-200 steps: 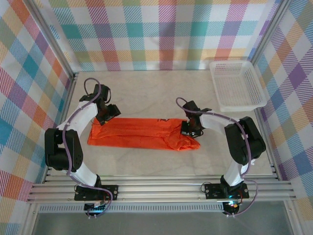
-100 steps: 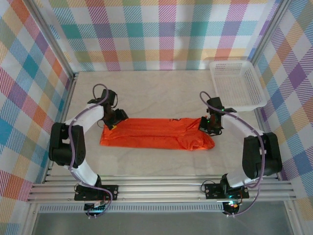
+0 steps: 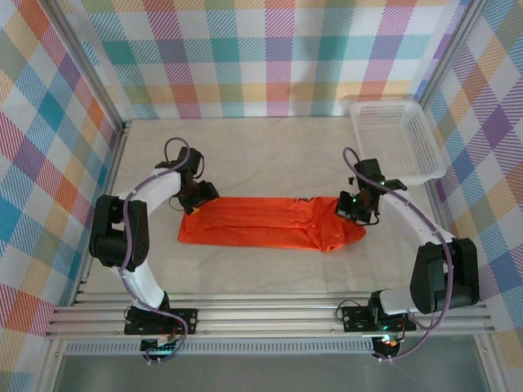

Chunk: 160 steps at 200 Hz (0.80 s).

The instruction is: Fold the inside-out t-shirt

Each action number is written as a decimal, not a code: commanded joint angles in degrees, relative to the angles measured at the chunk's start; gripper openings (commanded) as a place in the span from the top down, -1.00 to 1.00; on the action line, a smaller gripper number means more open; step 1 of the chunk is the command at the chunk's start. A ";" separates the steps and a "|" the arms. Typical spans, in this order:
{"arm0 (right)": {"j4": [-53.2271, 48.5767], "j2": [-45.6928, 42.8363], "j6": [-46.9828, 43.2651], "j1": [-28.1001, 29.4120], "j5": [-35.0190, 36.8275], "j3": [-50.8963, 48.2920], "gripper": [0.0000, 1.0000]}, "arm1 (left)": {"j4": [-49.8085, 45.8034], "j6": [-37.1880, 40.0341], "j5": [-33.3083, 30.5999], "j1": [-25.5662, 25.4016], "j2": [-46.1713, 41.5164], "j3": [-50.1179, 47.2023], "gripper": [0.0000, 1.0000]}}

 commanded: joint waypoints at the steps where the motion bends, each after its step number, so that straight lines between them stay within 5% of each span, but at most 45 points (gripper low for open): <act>1: -2.05 -2.85 3.81 3.11 -1.58 4.09 1.00 | -0.80 0.90 3.39 2.39 1.30 0.78 -0.31; 71: -0.70 -0.01 11.09 16.68 1.95 13.97 1.00 | -1.11 0.74 6.22 6.78 -1.88 1.10 -0.31; 160: 3.61 18.37 13.35 31.46 2.81 32.50 1.00 | -2.46 -0.21 3.59 12.96 -3.26 -1.71 -0.30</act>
